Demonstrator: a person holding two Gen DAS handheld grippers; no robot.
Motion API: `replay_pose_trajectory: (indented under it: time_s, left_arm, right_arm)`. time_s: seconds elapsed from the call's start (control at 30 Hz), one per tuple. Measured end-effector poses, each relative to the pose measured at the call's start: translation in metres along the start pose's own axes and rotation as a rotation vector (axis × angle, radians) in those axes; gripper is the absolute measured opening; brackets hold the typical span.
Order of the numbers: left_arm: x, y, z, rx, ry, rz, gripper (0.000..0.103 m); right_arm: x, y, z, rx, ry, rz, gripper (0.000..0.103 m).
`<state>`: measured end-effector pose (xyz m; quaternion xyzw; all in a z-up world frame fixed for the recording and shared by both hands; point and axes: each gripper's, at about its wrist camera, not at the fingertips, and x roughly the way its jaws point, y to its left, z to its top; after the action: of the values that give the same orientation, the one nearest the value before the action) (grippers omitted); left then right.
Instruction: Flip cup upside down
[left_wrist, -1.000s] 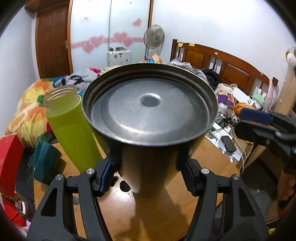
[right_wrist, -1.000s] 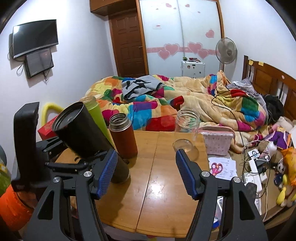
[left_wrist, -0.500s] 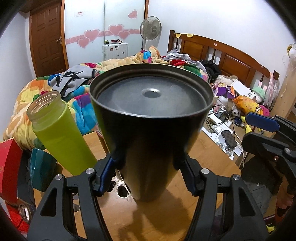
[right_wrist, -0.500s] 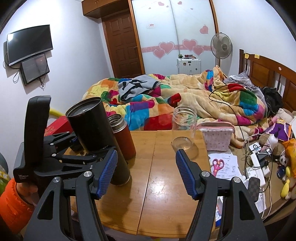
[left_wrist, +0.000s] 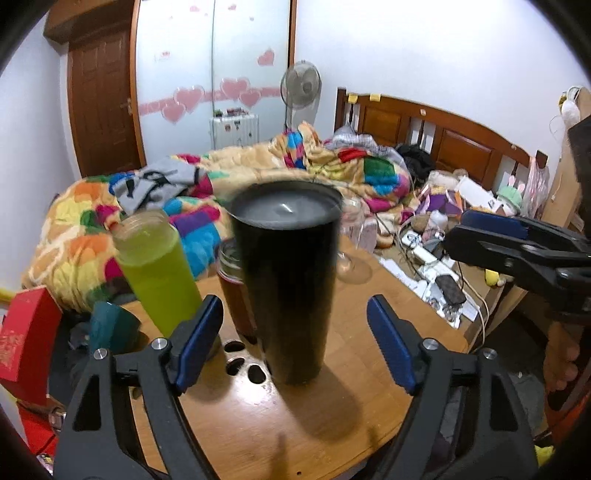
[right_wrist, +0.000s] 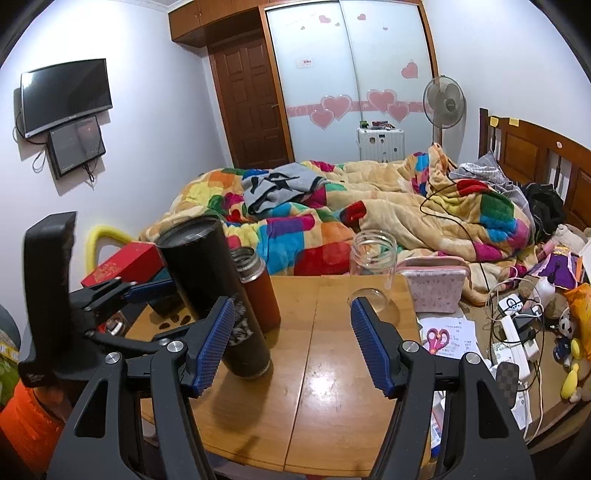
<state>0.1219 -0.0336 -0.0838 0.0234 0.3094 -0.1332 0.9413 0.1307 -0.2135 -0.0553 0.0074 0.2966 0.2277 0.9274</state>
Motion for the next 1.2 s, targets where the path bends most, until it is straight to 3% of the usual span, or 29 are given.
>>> replay_pose_trajectory:
  time_s: [0.17,0.27,0.47,0.63,0.9,1.2]
  left_arm:
    - [-0.041,0.009,0.008,-0.023,-0.107,0.059,0.089]
    - [-0.065,0.012,0.012,-0.04,-0.193,0.119,0.096]
    - [-0.097,0.017,0.017,-0.086,-0.298,0.162,0.103]
    - [-0.107,0.015,0.017,-0.099,-0.33,0.197,0.103]
    - [-0.103,0.012,0.01,-0.123,-0.352,0.224,0.103]
    - [-0.101,0.01,0.011,-0.118,-0.359,0.219,0.103]
  right_arm:
    - [-0.013,0.007,0.009,-0.005,-0.041,0.006,0.063]
    - [-0.024,0.013,0.015,-0.012,-0.085,0.003,0.077]
    - [-0.046,0.025,0.027,-0.026,-0.167,-0.006,0.088]
    - [-0.06,0.04,0.03,-0.065,-0.224,-0.021,0.103]
    - [-0.061,0.049,0.029,-0.082,-0.236,-0.013,0.103]
    - [-0.052,0.033,0.027,-0.031,-0.22,-0.02,0.103]
